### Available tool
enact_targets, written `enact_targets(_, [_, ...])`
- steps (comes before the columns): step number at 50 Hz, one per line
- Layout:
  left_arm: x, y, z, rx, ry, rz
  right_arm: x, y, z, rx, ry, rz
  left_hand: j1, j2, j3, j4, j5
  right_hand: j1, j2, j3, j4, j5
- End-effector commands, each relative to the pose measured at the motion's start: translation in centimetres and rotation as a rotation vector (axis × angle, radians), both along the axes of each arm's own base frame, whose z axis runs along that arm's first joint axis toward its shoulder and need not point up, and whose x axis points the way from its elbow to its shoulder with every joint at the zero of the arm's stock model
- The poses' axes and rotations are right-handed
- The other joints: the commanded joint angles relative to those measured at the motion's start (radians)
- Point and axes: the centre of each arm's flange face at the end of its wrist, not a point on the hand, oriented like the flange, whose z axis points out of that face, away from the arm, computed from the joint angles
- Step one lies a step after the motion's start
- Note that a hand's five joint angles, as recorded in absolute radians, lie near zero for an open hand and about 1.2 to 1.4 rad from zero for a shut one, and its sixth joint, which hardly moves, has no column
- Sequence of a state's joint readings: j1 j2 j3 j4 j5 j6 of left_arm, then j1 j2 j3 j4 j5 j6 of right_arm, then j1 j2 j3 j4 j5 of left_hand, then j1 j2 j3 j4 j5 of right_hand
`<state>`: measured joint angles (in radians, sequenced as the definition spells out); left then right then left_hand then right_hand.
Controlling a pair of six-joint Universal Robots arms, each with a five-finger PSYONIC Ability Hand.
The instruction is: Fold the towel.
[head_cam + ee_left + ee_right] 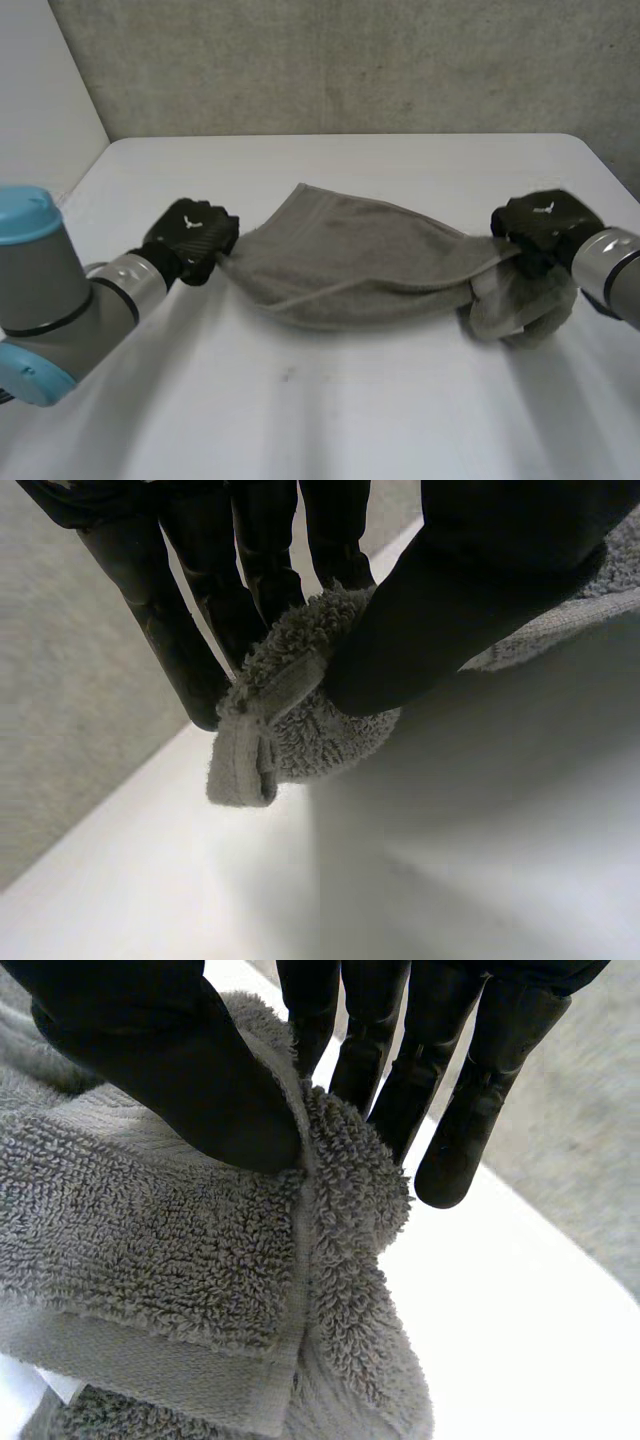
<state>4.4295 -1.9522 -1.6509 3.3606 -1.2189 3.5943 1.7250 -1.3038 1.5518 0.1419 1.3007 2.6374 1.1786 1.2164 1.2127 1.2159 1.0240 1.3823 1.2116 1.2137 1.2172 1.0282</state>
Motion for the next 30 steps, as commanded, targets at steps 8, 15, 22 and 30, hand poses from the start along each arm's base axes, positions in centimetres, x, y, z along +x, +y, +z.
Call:
enact_targets(8, [2.5,3.9,6.1,0.043,-0.009,0.037,-0.7,4.8,6.8,0.061,0.202,0.103,0.218,0.18,0.184,0.18,0.198,0.014,0.185,0.183,0.179,0.194])
enact_targets(15, [2.1,3.7,2.4,0.195,-0.057,0.027,-0.5,3.7,2.8,0.198,0.349,0.183,0.218,0.18,0.184,0.18,0.198,0.014,0.185,0.183,0.179,0.194])
enact_targets(22, [-0.7,-1.1,0.9,0.133,-0.034,-0.011,1.1,-1.6,1.3,0.108,0.32,0.169,0.218,0.18,0.184,0.18,0.198,0.014,0.185,0.183,0.179,0.194])
enact_targets(30, [-3.8,-7.1,12.0,-0.338,0.232,-0.027,5.0,-7.4,10.8,-0.49,0.052,0.095,0.218,0.18,0.184,0.18,0.198,0.014,0.185,0.183,0.179,0.194])
